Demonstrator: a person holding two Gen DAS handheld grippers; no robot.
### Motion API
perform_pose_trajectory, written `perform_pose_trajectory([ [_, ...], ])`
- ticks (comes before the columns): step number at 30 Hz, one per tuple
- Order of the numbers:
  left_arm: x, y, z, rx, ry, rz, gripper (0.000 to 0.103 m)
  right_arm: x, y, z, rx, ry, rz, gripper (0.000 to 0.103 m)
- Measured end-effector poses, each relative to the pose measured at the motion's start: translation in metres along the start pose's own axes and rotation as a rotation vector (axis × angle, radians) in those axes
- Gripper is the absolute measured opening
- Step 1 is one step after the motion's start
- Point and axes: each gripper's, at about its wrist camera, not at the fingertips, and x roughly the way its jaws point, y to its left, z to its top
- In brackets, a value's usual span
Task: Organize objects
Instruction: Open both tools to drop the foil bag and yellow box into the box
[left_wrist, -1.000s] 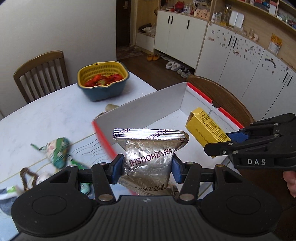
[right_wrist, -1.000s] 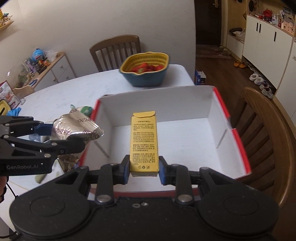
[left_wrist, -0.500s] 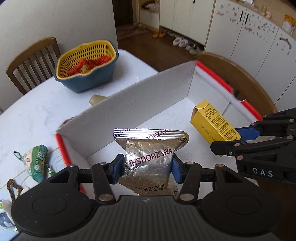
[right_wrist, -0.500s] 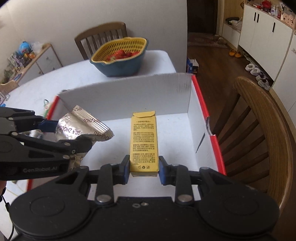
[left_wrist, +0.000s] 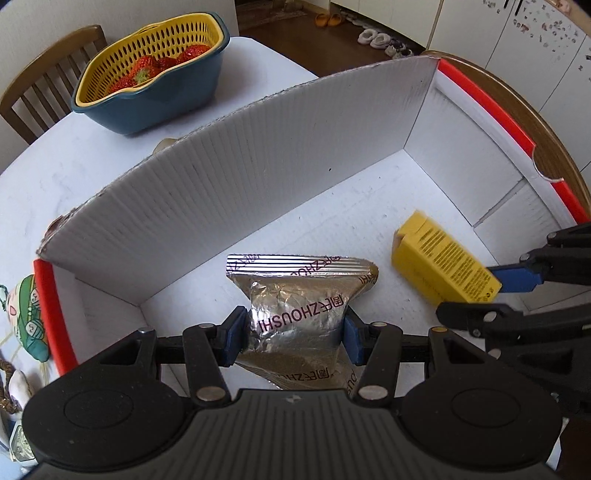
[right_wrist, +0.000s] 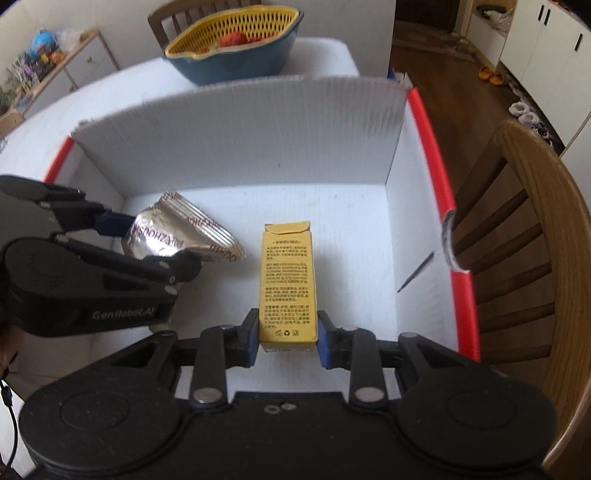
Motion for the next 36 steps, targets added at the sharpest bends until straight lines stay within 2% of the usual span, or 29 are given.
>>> perform_pose_trajectory([
  [10, 0.006, 0.003, 0.0, -0.014, 0.033, -0.018, 0.055, 0.013, 0.0, 0.002, -0.002, 0.055, -0.002, 0.029],
  [14, 0.002, 0.005, -0.002, -0.024, 0.019, -0.024, 0.066, 0.012, -0.002, -0.001, 0.002, 0.056, 0.014, 0.032],
  [17, -0.004, 0.006, -0.002, -0.024, 0.005, -0.034, 0.066, 0.006, -0.003, -0.001, 0.01, 0.041, 0.019, 0.037],
  [23, -0.027, 0.009, -0.008, -0.028, -0.045, -0.052, 0.066, -0.013, -0.002, -0.004, 0.016, -0.009, 0.024, 0.043],
  [36, -0.1, 0.018, -0.037, -0.035, -0.196, -0.062, 0.066, -0.066, 0.017, -0.016, 0.006, -0.119, 0.046, 0.047],
])
